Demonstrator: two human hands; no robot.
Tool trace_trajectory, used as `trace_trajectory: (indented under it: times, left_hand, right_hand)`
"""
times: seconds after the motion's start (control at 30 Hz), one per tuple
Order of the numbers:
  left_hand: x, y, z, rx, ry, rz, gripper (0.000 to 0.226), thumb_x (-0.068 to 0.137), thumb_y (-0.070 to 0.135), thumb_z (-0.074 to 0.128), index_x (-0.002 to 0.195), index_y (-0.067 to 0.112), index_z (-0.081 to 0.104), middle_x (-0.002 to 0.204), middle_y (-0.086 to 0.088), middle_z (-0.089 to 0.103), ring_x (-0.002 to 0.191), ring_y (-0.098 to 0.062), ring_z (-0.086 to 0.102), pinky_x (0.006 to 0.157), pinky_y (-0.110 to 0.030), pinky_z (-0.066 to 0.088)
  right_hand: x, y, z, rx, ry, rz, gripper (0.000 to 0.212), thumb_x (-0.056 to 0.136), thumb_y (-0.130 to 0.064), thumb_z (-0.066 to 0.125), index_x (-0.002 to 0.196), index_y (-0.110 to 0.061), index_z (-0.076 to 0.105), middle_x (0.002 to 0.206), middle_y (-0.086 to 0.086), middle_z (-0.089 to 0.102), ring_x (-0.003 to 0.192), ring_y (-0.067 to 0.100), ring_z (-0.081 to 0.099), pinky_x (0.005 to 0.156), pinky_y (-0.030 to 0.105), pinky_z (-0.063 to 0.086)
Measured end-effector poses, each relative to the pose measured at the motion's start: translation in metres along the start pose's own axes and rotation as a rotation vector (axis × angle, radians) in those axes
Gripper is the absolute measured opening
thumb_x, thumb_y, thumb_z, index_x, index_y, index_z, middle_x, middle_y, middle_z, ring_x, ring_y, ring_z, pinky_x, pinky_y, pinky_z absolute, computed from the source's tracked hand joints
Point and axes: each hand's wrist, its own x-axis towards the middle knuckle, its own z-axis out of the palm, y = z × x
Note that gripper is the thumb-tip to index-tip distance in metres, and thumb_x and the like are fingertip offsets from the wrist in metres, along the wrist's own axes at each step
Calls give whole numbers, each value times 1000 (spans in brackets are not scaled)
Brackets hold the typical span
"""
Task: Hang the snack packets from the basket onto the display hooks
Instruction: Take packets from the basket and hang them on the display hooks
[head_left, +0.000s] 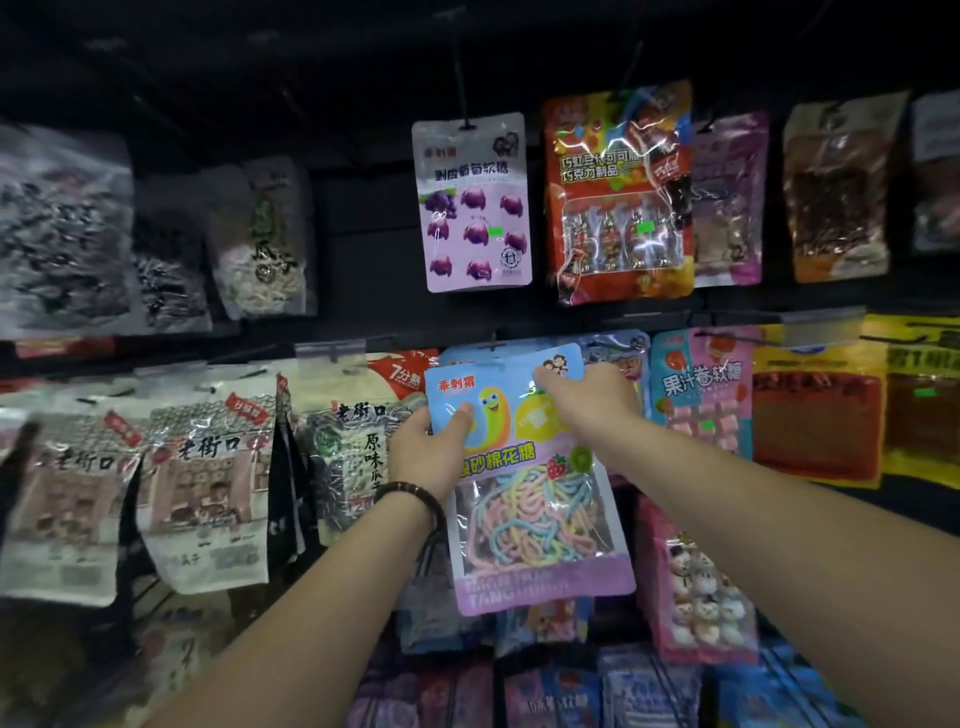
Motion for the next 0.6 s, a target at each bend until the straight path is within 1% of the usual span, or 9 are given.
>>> trace_trajectory:
  times: [0.07, 0.13, 0.17, 0.2, 0.27, 0.3, 0.43, 0.53, 0.6]
  left_hand:
    - [5, -2, 0, -6, 4, -12, 19, 87, 50, 77, 95, 34, 82, 98, 7, 84, 96, -24, 81, 95, -54, 63]
    - [12, -5, -1, -4, 20, -17, 14, 95, 43, 77, 96, 30, 81, 97, 8, 84, 95, -22, 81, 95, -53, 63]
    - [15, -7, -1, -2, 27, -13, 11, 96, 41, 77, 96, 30, 80, 97, 8, 84, 95, -22, 81, 95, -52, 63]
    - [16, -9, -1, 1, 30, -9, 12, 95, 43, 77, 95, 32, 80, 97, 8, 84, 96, -22, 80, 95, -53, 63]
    - [20, -13, -1, 7, 23, -8, 18, 85, 52, 78, 95, 36, 81, 97, 8, 84, 95, -23, 81, 95, -55, 63]
    - [21, -15, -1, 13, 16, -23, 21, 81, 54, 77, 95, 39, 80, 97, 7, 84, 94, -24, 81, 95, -55, 63]
    - [26, -21, -1, 68, 24, -40, 18, 94, 44, 77, 95, 26, 80, 97, 6, 84, 94, -24, 81, 95, -53, 63]
    - [31, -20, 1, 128, 50, -30, 18, 98, 42, 75, 93, 26, 79, 96, 6, 83, 93, -21, 80, 94, -48, 63]
    - [33, -18, 4, 210, 89, -21, 22, 99, 46, 73, 91, 25, 77, 95, 4, 81, 90, -22, 77, 90, -45, 63]
  right_hand:
    - [3, -3, 5, -22, -21, 5, 52, 83, -62, 72, 91, -11, 70, 79, 6, 65, 69, 30, 68, 56, 35, 50]
    - [7, -5, 8, -5, -35, 16, 58, 78, -64, 73, 93, -8, 71, 80, 6, 68, 71, 33, 75, 63, 45, 63]
    - [9, -6, 9, -4, -38, 15, 57, 79, -63, 73, 90, -7, 72, 78, 7, 69, 71, 33, 76, 66, 49, 65]
    - [11, -6, 11, -19, -39, 11, 54, 81, -61, 74, 85, -7, 71, 75, 7, 68, 68, 32, 75, 65, 49, 65]
    - [14, -3, 13, -59, -42, 3, 47, 86, -57, 73, 77, -11, 65, 68, 5, 62, 60, 27, 69, 56, 39, 50]
    - [15, -1, 13, -71, -46, 11, 46, 87, -56, 72, 77, -12, 62, 67, 4, 60, 58, 26, 67, 56, 37, 44]
    - [18, 4, 16, -47, -72, 44, 47, 85, -55, 73, 81, -10, 60, 67, 4, 58, 61, 34, 78, 54, 40, 43]
    - [20, 3, 15, -92, -53, 32, 50, 91, -56, 72, 77, -13, 49, 62, 2, 48, 62, 33, 76, 53, 36, 38]
    - [22, 5, 15, -165, -38, 8, 54, 93, -60, 70, 78, -13, 49, 66, 3, 50, 64, 32, 70, 52, 34, 37]
